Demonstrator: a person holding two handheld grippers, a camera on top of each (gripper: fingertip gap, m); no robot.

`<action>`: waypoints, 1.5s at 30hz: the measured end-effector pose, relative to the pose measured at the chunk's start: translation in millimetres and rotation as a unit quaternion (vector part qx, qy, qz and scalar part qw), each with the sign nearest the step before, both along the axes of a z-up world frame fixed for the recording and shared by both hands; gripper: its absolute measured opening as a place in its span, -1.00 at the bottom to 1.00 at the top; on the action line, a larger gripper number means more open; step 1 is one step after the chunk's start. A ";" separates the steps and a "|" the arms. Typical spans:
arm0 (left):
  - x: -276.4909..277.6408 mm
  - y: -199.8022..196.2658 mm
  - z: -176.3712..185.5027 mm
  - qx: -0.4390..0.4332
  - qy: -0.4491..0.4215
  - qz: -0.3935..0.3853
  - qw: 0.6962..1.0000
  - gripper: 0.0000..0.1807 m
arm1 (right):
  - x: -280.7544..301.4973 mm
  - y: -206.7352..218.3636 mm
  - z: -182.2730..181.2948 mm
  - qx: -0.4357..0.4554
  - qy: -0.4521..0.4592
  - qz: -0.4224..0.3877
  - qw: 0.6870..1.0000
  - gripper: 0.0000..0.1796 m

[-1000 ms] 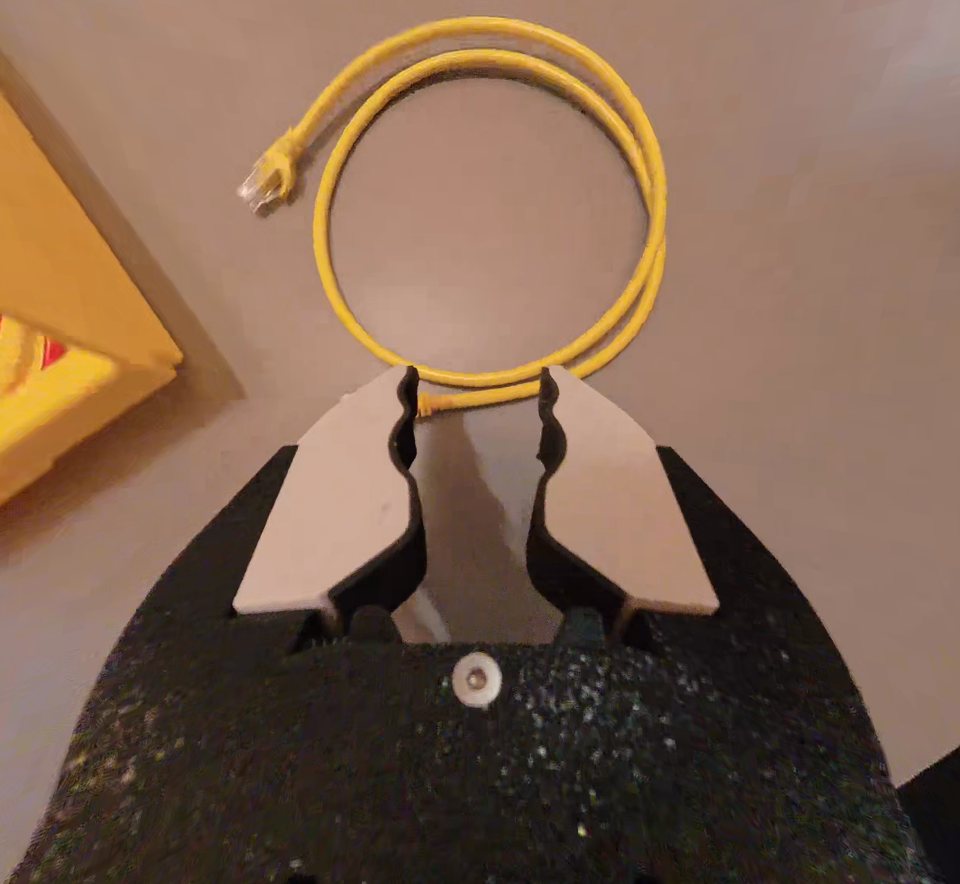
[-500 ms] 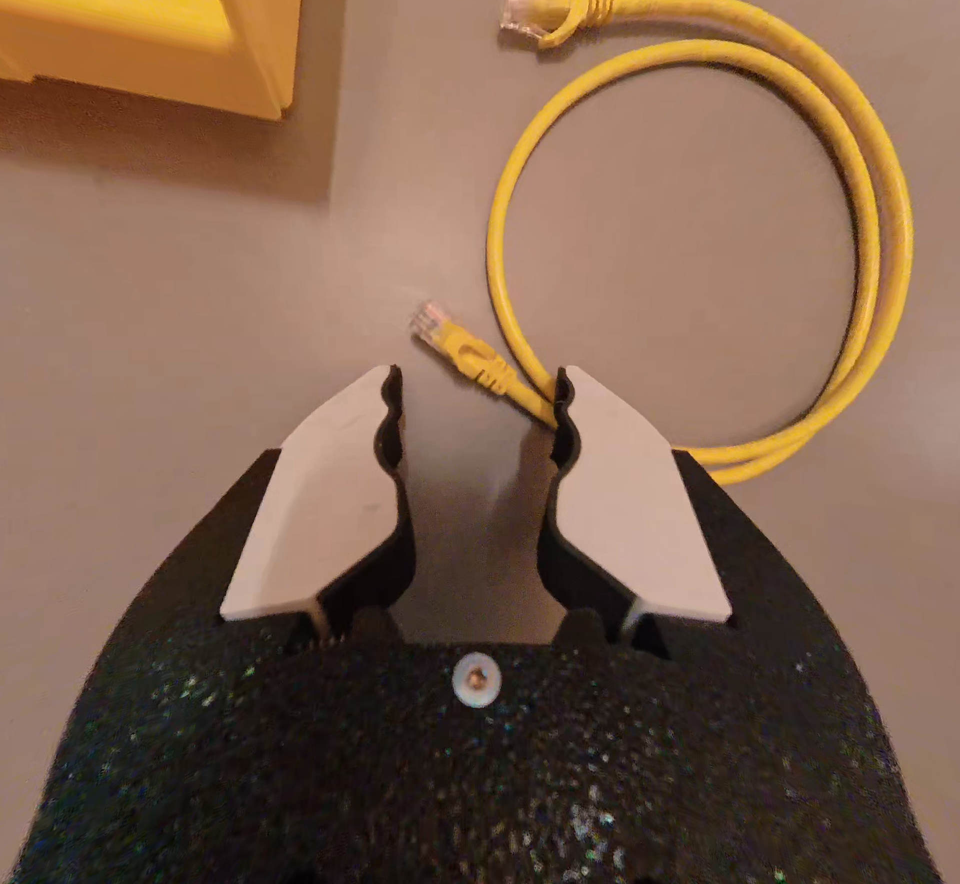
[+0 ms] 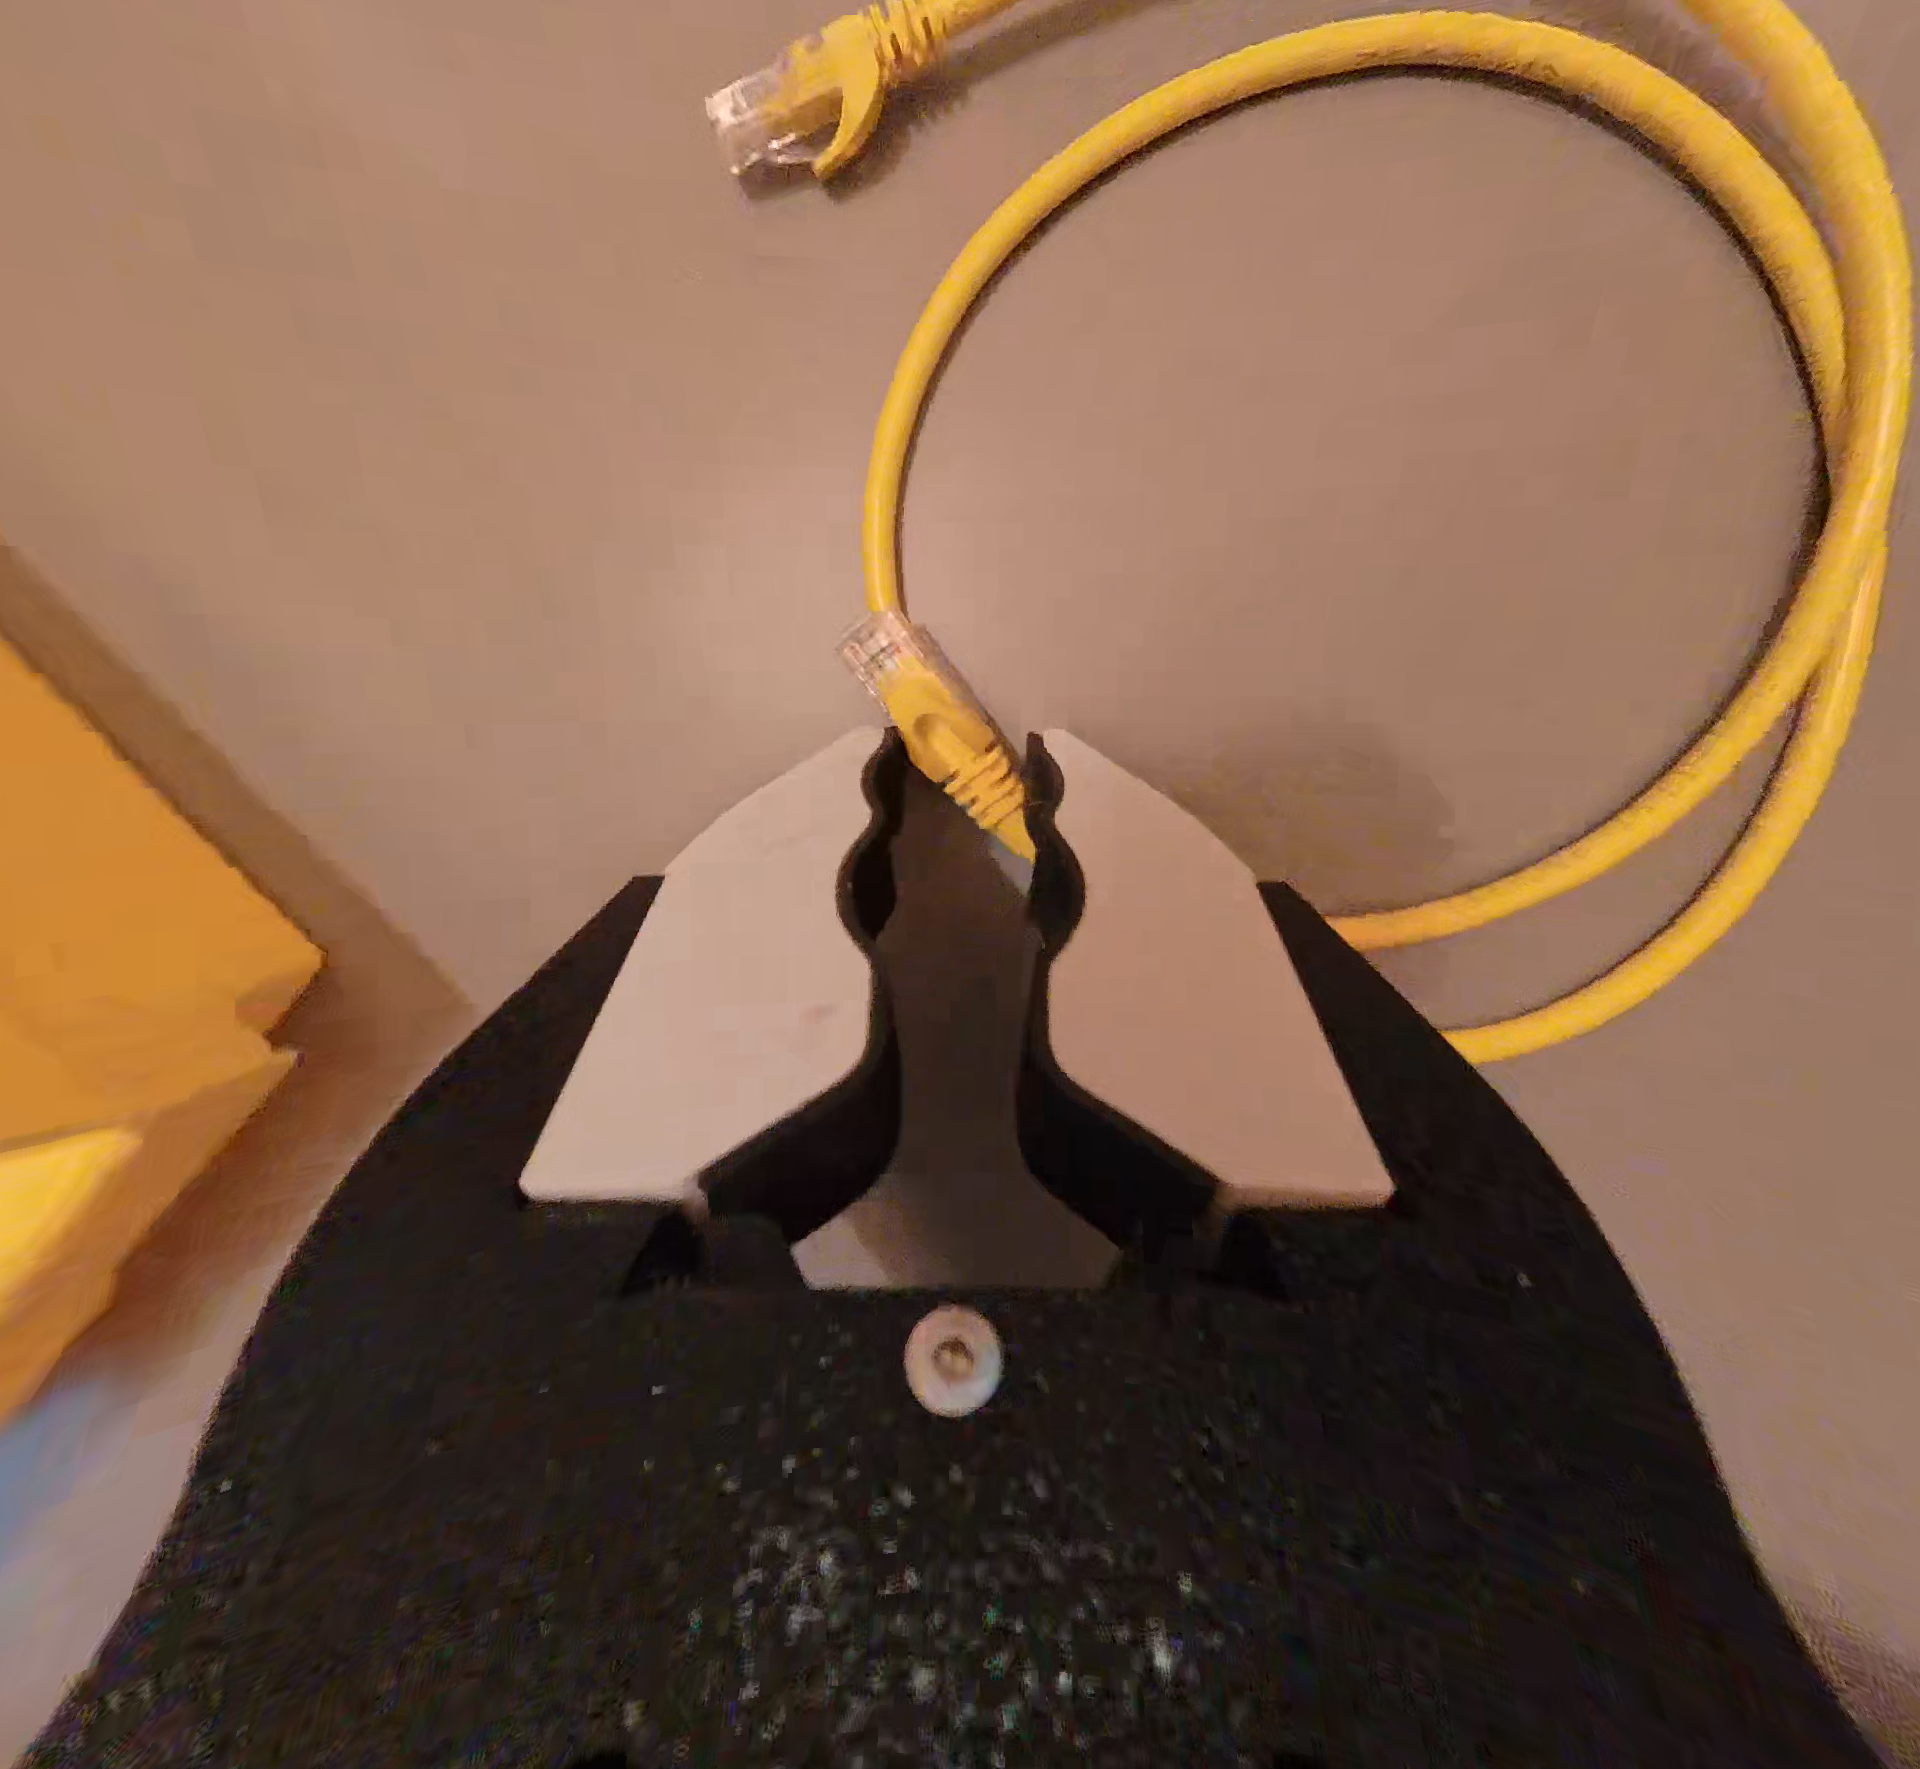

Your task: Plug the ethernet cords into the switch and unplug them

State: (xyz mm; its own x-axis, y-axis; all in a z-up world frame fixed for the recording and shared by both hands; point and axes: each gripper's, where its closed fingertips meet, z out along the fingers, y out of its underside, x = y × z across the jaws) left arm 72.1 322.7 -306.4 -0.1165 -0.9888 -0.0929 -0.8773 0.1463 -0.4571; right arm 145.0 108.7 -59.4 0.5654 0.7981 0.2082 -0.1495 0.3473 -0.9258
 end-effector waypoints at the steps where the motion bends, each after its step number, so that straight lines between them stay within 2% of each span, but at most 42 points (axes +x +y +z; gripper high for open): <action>1: -6.3 -8.4 1.1 0.010 0.015 -0.075 0.997 -0.77 | -0.1 0.2 -0.4 -0.001 -0.001 -0.001 1.000 -0.30; 3: -22.1 -20.4 2.8 0.040 0.052 -0.209 0.976 -0.79 | -1.2 1.1 -1.6 -0.004 -0.005 -0.001 1.000 -0.30; 5: -30.0 -21.9 4.3 0.052 0.076 -0.271 0.958 -0.81 | -2.4 3.3 -3.5 -0.010 -0.011 -0.004 1.000 -0.30; 7: -27.5 -16.3 8.1 0.063 0.075 -0.274 0.957 -0.81 | -4.9 6.2 -6.0 -0.018 -0.024 -0.012 0.999 -0.30; 11: -12.5 -4.8 25.6 0.085 0.038 -0.196 0.976 -0.65 | -11.3 12.4 -7.7 -0.028 -0.055 -0.034 0.998 -0.30; 14: 8.6 -18.8 51.1 0.070 -0.044 -0.135 0.987 -0.58 | -11.9 17.0 -3.7 -0.021 -0.057 -0.053 0.997 -0.30; 15: 18.0 -33.1 64.4 0.049 -0.088 -0.129 0.986 -0.49 | -10.9 19.0 -0.7 -0.015 -0.051 -0.062 0.997 -0.30; 16: 26.6 -49.6 80.4 0.024 -0.138 -0.131 0.981 -0.37 | -10.4 20.3 2.5 -0.007 -0.043 -0.067 0.997 -0.30; 18: 40.9 -85.1 121.0 -0.045 -0.249 -0.145 0.957 -0.27 | -12.3 22.6 4.2 -0.006 -0.033 -0.062 0.997 -0.30; 20: 49.3 -119.2 164.4 -0.142 -0.357 -0.164 0.908 -0.29 | -15.5 26.9 3.1 -0.007 -0.031 -0.060 0.998 -0.30; 21: 51.0 -135.6 175.5 -0.186 -0.382 -0.181 0.887 -0.29 | -18.9 28.3 3.1 -0.008 -0.028 -0.053 0.998 -0.30; 22: 51.9 -149.9 173.3 -0.210 -0.374 -0.206 0.879 -0.29 | -22.0 30.0 3.6 -0.007 -0.026 -0.049 0.998 -0.30; 24: 57.2 -163.4 148.0 -0.190 -0.334 -0.242 0.891 -0.26 | -29.0 30.0 8.3 0.002 -0.013 -0.032 0.999 -0.30; 26: 61.9 -172.6 136.4 -0.182 -0.337 -0.258 0.887 -0.22 | -35.5 31.3 10.7 0.004 -0.008 -0.021 1.000 -0.30; 28: 66.7 -185.3 146.8 -0.208 -0.375 -0.263 0.864 -0.24 | -42.8 37.3 7.4 -0.005 -0.011 -0.015 1.000 -0.30; 30: 64.4 -195.1 156.6 -0.184 -0.408 -0.297 0.844 -0.67 | -47.6 44.6 1.6 -0.017 -0.015 -0.014 1.000 -0.30; 32: 67.0 -185.6 156.6 -0.098 -0.425 -0.299 0.849 -0.79 | -46.3 44.8 0.0 -0.023 -0.015 -0.013 1.000 -0.30; 34: 63.0 -176.1 155.0 -0.054 -0.402 -0.305 0.862 -0.81 | -40.8 44.7 -7.2 -0.041 -0.035 -0.023 0.998 -0.30; 39: 39.6 -152.7 150.8 0.032 -0.255 -0.360 0.897 -0.82 | -42.8 48.8 -26.5 -0.093 -0.097 -0.042 0.990 -0.30; 45: 16.8 -127.4 156.1 0.092 -0.091 -0.393 0.911 -0.84 | -54.6 59.4 -30.0 -0.096 -0.139 -0.073 0.983 -0.29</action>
State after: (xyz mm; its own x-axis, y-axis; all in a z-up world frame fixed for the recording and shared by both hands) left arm 88.9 195.3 -150.3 -0.7470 -0.5729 -0.3373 -0.3815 0.7849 -0.4882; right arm 90.4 168.1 -89.4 0.6194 0.7522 0.2248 0.1575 0.1614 -0.9742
